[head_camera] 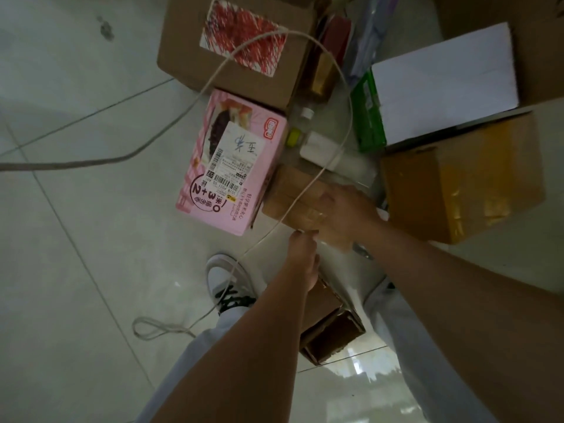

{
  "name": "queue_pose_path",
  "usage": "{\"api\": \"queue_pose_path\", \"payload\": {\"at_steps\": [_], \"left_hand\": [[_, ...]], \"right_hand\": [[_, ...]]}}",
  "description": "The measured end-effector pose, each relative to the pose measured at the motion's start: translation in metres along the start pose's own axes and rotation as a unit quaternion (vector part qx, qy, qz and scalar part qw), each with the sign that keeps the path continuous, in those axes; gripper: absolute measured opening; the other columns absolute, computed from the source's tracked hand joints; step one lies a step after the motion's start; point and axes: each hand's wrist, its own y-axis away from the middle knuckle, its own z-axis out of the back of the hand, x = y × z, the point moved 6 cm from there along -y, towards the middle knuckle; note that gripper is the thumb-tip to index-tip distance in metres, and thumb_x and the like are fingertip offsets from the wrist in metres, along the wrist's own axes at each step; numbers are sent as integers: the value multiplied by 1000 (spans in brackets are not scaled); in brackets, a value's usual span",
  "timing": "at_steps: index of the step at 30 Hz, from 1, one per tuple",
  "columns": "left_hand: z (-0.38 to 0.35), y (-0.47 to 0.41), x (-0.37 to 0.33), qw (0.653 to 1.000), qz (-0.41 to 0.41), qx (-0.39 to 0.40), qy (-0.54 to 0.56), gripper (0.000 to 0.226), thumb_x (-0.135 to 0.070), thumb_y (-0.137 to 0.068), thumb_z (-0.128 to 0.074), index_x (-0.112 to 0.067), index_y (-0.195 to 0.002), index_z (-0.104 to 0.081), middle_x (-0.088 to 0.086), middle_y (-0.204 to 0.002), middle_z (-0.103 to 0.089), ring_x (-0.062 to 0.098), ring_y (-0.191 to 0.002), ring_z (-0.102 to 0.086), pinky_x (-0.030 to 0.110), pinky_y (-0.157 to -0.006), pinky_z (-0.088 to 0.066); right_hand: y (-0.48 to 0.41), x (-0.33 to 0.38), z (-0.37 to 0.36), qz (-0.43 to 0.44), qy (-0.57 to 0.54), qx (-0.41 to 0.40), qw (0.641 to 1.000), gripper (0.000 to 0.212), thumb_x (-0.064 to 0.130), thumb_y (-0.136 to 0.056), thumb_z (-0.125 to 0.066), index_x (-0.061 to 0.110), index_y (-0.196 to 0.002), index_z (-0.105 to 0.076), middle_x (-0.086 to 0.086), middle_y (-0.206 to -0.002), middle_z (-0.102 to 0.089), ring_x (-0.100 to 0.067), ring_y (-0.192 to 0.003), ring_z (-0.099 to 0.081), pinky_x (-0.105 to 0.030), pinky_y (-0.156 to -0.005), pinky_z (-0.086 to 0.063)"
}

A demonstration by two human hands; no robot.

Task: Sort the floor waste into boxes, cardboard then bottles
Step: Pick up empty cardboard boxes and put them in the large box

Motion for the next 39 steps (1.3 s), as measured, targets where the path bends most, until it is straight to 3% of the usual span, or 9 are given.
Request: {"api": "queue_pose_path", "payload": {"at_steps": [7,14,19,21,24,29,32,35,39], "left_hand": [[5,44,-11,998,-41,35,-44,27,-30,-99,-46,-18,-120,-58,13,-118,-67,33,-109,-63,52,-100,-49],[-20,136,2,993,29,5,-112,59,-65,-84,-48,-18,-117,-60,12,-110,-70,32,-102,-67,49,-94,-53],[-66,235,-17,991,36,44,-124,57,-64,-86,-53,-17,-116,-65,9,-106,-72,26,-99,-69,42,-94,-54],[-90,277,-39,989,-1,94,-111,61,-68,-82,-56,-19,-117,-66,5,-109,-72,22,-102,-67,40,-95,-53],[-114,325,-76,986,-61,114,-104,84,-80,-61,-66,-27,-125,-60,3,-111,-72,20,-96,-68,33,-72,-56],[-143,421,-179,951,-259,153,-79,50,-45,-85,-67,-28,-130,-56,1,-117,-70,23,-105,-69,39,-74,-57],[-165,480,-236,921,-347,177,-29,40,-30,-90,-58,-14,-127,-59,13,-117,-70,29,-101,-70,40,-79,-59],[-206,526,-270,895,-373,244,6,55,-48,-86,-52,-4,-119,-62,17,-108,-72,27,-94,-71,37,-75,-60],[-275,515,-289,904,-357,235,-18,60,-59,-94,-39,-23,-142,-45,9,-140,-55,26,-127,-54,47,-105,-43]], "right_hand": [[41,-14,12,-86,12,3,996,61,57,-95,-36,19,-142,-45,-17,-146,-32,-36,-135,-31,-44,-109,-25],[137,-19,46,-98,-244,90,961,58,40,-99,-48,29,-152,-27,-6,-152,-38,-28,-131,-44,-30,-97,-37],[236,-4,130,-124,-239,-60,961,80,49,-85,-64,25,-151,-26,-6,-144,-43,-27,-125,-48,-37,-95,-42],[275,9,168,-107,-222,-105,964,87,54,-83,-64,28,-153,-19,-5,-144,-40,-28,-124,-48,-41,-96,-44],[317,30,224,-64,-213,-148,964,90,57,-82,-64,37,-152,-11,-1,-145,-33,-29,-124,-48,-46,-98,-48],[364,87,314,100,-341,-169,919,78,32,-94,-60,45,-151,-9,14,-146,-36,-9,-122,-50,-36,-98,-52],[376,108,372,142,-409,-143,890,62,27,-97,-56,36,-150,-24,5,-133,-58,-13,-113,-60,-41,-95,-53],[394,115,446,191,-386,-181,884,36,27,-94,-60,22,-129,-56,2,-115,-68,-14,-102,-65,-40,-89,-55],[402,77,538,187,-394,-251,864,27,27,-93,-63,24,-119,-62,7,-107,-70,-11,-96,-66,-39,-87,-57]]}}
